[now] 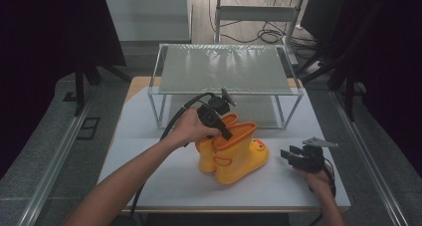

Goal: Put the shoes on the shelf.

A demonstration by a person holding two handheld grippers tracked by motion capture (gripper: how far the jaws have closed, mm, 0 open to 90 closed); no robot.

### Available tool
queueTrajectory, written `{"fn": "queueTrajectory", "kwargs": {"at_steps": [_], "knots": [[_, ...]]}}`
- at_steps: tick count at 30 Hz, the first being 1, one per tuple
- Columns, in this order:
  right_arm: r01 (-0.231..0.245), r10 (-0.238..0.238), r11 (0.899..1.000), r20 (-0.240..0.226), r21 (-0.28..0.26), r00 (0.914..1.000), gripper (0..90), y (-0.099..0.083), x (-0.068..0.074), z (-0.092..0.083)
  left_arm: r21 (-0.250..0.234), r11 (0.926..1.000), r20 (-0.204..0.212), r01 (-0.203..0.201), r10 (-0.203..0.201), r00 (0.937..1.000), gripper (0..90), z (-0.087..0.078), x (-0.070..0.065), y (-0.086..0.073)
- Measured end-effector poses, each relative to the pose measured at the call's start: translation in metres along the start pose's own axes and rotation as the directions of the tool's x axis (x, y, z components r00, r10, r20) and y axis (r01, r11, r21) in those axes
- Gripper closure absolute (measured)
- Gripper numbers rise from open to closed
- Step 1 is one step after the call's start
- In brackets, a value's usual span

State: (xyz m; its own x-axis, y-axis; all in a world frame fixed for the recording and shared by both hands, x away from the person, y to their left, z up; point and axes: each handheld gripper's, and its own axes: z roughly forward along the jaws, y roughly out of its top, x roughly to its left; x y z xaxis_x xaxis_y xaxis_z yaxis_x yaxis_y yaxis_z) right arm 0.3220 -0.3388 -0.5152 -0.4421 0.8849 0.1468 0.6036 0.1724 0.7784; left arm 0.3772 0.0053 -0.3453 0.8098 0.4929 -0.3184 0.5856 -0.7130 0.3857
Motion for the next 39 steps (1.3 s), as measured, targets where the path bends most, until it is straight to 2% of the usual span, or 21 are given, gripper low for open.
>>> {"fn": "queueTrajectory", "kwargs": {"at_steps": [8,10,17,19,27,30,39], "knots": [[0.001,-0.001,1.0,0.004,-0.006,1.0,50.2,0.0,-0.001,-0.001,-0.028,0.9996,0.102,0.006,-0.003,0.9948,82.7,-0.016,0.001,-0.001],[0.001,-0.001,1.0,0.004,-0.005,1.0,50.2,0.0,-0.001,-0.001,-0.05,0.9986,0.119,0.016,-0.01,0.9929,82.7,-0.021,-0.001,-0.002],[-0.005,0.005,1.0,0.006,-0.008,1.0,50.2,0.0,-0.002,-0.001,-0.124,0.9917,0.122,0.032,-0.017,0.9923,82.7,-0.047,-0.001,-0.007],[-0.006,0.006,1.0,0.007,-0.008,1.0,50.3,0.0,-0.002,-0.001,-0.137,0.9904,0.116,0.018,-0.002,0.9933,82.7,-0.057,0.0,-0.009],[-0.009,0.009,1.0,0.01,-0.006,0.9999,50.2,0.0,-0.002,-0.001,-0.189,0.9818,0.114,0.018,0.004,0.9935,82.6,-0.092,0.0,-0.017],[-0.012,0.013,1.0,0.01,-0.006,0.9999,50.2,0.0,-0.002,-0.001,-0.212,0.9766,0.12,0.033,-0.008,0.9927,82.7,-0.102,-0.001,-0.018],[-0.017,0.017,1.0,0.013,-0.004,0.9998,50.2,0.0,-0.003,-0.001,-0.269,0.9626,0.118,0.028,0.004,0.993,82.7,-0.137,-0.006,-0.018]]}}
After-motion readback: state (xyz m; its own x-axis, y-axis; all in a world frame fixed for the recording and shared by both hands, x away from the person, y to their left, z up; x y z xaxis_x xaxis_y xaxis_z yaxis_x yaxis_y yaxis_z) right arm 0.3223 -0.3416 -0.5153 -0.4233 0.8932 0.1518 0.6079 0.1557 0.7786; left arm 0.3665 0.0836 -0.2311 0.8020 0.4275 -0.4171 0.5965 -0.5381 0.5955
